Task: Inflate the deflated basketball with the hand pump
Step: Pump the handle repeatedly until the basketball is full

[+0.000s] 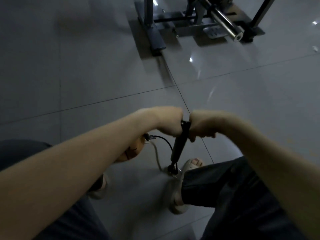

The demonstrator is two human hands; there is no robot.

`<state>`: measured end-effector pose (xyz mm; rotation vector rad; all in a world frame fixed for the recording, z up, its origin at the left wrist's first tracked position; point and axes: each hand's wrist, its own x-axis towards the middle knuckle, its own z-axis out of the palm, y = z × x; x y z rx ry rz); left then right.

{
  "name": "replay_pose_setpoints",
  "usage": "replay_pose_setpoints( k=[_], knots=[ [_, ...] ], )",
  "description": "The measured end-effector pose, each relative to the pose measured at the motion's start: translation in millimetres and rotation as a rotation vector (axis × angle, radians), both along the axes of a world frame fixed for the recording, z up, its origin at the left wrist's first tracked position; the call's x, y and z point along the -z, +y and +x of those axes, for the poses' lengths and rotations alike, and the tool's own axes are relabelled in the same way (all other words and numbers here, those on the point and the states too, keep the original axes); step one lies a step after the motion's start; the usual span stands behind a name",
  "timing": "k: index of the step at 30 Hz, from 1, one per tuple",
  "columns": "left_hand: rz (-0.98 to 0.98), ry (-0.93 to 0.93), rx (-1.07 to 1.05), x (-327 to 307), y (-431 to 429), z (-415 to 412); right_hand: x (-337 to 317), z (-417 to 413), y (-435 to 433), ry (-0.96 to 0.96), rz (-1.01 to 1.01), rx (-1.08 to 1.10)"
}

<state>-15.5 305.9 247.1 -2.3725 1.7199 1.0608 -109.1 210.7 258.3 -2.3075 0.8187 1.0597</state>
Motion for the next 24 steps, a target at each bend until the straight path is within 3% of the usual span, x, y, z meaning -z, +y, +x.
replay_pose_setpoints(
  k=[5,11,24],
  knots=[
    [0.000,-0.084,0.008,79,23,-18,85,-11,24,-0.008,-0.101,-0.094],
    [0.007,-0.051,0.045,135,41,-31,137,-27,37,-0.011,-0.126,-0.130],
    [-0.043,-0.069,0.053,153,38,-63,147,-56,36,0.038,-0.187,-0.199]
  ],
)
